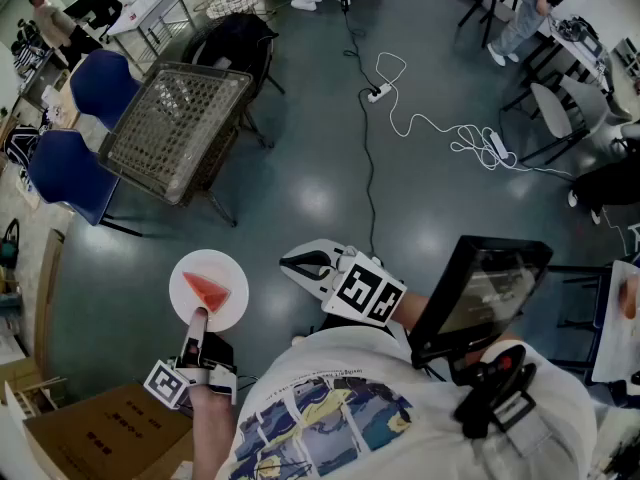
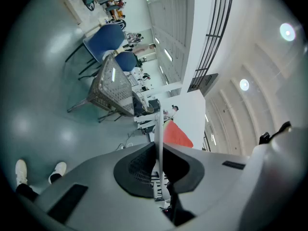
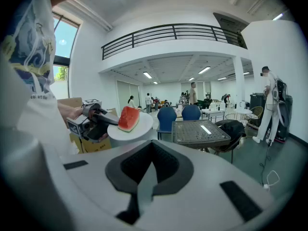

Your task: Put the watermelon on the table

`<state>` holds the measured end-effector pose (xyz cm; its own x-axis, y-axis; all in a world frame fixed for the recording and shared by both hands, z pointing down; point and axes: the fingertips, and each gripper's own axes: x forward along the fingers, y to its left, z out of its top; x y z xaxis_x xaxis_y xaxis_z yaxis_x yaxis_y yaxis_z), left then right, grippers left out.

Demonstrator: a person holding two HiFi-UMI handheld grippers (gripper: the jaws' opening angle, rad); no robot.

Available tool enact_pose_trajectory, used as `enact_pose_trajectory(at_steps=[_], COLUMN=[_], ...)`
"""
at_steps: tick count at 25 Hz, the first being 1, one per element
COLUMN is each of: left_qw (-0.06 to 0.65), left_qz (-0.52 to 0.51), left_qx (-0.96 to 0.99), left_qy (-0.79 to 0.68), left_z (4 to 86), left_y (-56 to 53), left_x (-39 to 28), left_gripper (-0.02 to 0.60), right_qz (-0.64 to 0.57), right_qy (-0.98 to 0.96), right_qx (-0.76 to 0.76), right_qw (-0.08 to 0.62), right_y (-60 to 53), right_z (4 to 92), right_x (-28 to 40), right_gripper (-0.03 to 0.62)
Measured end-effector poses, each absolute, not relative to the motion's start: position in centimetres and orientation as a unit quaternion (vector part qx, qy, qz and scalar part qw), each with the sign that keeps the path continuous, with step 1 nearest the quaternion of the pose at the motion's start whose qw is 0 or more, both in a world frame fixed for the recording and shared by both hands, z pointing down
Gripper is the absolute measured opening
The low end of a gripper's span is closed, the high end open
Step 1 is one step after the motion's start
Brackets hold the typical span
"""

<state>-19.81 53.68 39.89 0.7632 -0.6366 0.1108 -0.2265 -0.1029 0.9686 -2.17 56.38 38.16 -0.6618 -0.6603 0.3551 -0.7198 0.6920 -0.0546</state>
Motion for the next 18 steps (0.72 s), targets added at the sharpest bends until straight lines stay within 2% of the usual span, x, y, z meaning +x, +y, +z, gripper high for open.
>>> enact_pose_trajectory(at_steps=[9,14,18], left_qw=[0.599,0.604,0.606], left_qz=[-0.172,-0.175,-0.172], left_qx=[0.713,0.708,0.708], left_qy=[-0.322,-0.322,-0.319], left_z=[40.3,41.6,42.8], left_y=[62.8,64.2,62.8], left_x=[-27.8,-28.2,-26.3], left_gripper=[0.025,0.025,0.025], right_qz=[0.097,0.089,0.089], right_qy=[-0.913,-0.917,-0.912], right_qx=[0.360,0.353,0.367], right_qw=[0.163,0.164,0.162], right_y=[65.5,65.9,64.2], right_z=[37.4,37.7,38.5], right_x=[-10.5,-10.8,-8.3], right_gripper=[0.008,0.011,0.015])
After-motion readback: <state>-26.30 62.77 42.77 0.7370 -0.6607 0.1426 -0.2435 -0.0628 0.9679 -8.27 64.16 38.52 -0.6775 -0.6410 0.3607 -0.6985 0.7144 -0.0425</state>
